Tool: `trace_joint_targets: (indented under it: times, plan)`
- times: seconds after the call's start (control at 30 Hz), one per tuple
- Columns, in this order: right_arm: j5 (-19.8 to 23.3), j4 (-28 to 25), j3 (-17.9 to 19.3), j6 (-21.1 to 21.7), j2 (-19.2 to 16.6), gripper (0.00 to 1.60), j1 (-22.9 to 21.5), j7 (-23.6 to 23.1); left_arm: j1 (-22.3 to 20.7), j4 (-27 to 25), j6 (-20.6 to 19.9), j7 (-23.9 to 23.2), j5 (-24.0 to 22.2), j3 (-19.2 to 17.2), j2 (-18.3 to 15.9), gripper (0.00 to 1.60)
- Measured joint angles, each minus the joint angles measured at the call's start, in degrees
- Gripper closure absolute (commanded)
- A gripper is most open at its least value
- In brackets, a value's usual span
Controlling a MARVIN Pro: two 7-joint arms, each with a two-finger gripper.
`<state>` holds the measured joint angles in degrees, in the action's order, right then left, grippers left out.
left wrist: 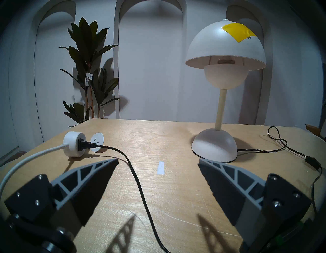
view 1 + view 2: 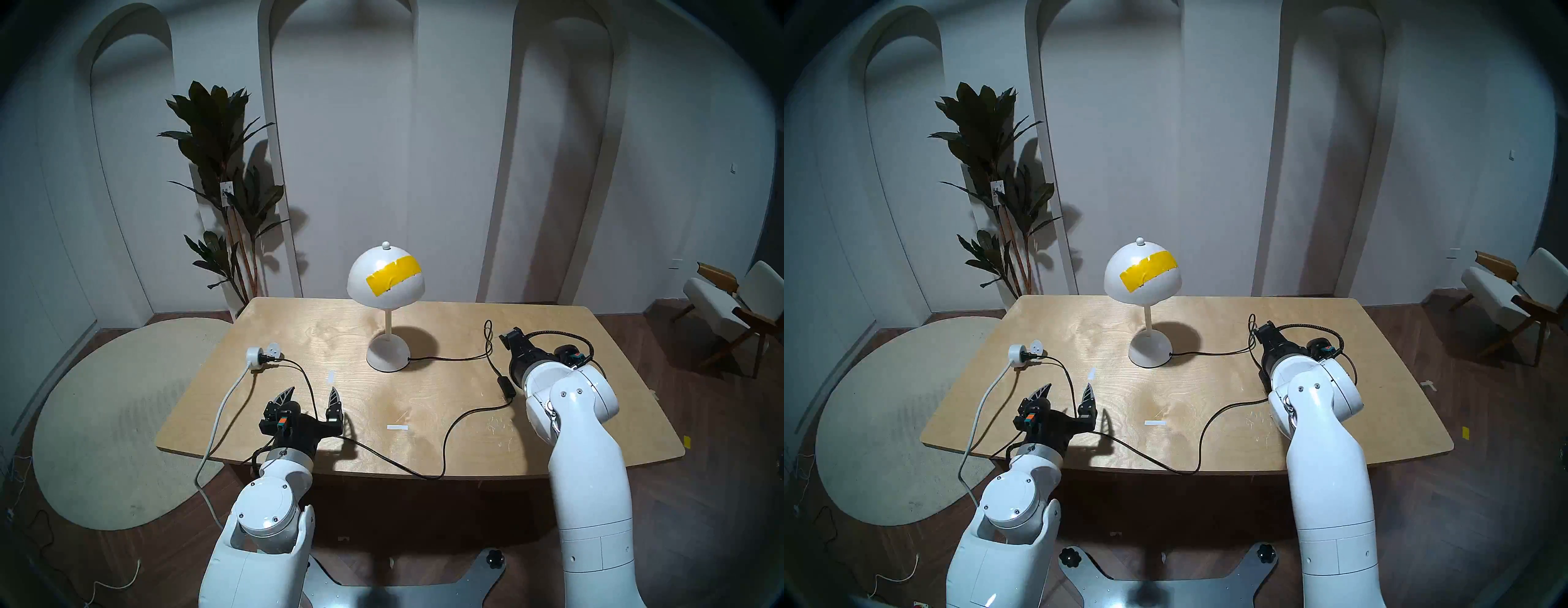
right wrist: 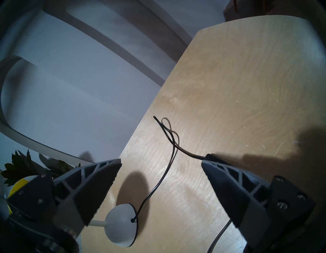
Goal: Turn on the table lamp by pressing the switch
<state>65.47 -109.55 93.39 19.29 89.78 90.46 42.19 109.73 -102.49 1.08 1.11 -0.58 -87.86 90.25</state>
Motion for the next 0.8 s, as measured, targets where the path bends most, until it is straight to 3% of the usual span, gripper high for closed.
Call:
trace_joint_targets:
  times: [0.8]
  plan:
    - [4.10, 3.60, 2.19, 0.46, 1.30, 0.00, -1.51, 1.06, 0.01, -0.01, -0.02, 0.01, 0.00, 0.00, 0.00, 0.00]
